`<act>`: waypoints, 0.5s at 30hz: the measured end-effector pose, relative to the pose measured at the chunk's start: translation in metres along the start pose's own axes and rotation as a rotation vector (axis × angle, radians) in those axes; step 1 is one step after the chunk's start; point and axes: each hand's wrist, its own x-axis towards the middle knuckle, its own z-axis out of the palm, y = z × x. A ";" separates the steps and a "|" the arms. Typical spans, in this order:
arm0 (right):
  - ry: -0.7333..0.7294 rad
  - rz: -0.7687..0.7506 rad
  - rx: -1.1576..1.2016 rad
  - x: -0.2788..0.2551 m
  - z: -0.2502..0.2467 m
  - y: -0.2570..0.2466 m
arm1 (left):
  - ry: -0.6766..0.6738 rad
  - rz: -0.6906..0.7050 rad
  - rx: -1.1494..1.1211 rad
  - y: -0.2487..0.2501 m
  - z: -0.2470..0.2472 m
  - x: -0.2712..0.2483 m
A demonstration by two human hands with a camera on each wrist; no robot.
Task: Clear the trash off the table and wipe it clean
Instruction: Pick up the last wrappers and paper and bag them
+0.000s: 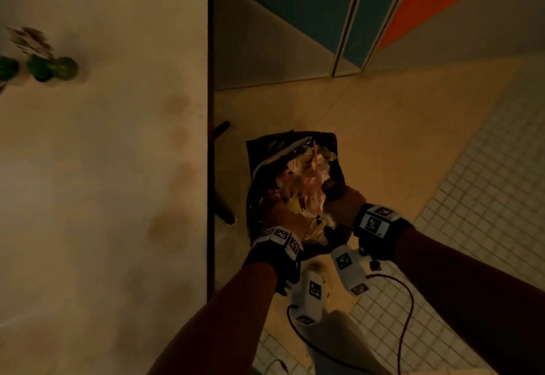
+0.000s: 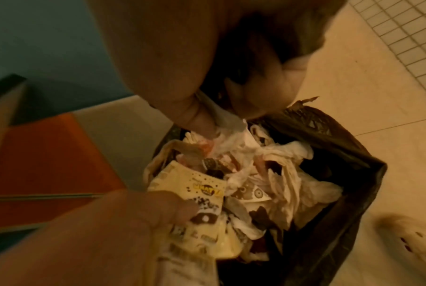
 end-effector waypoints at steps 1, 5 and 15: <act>-0.026 0.002 -0.015 0.011 0.003 0.001 | 0.016 0.009 0.019 -0.003 0.005 0.007; -0.071 0.018 -0.046 0.047 0.016 0.000 | -0.017 0.030 0.198 -0.007 0.021 0.029; -0.112 -0.140 -0.243 0.112 0.034 0.008 | -0.214 0.043 0.391 0.001 0.037 0.053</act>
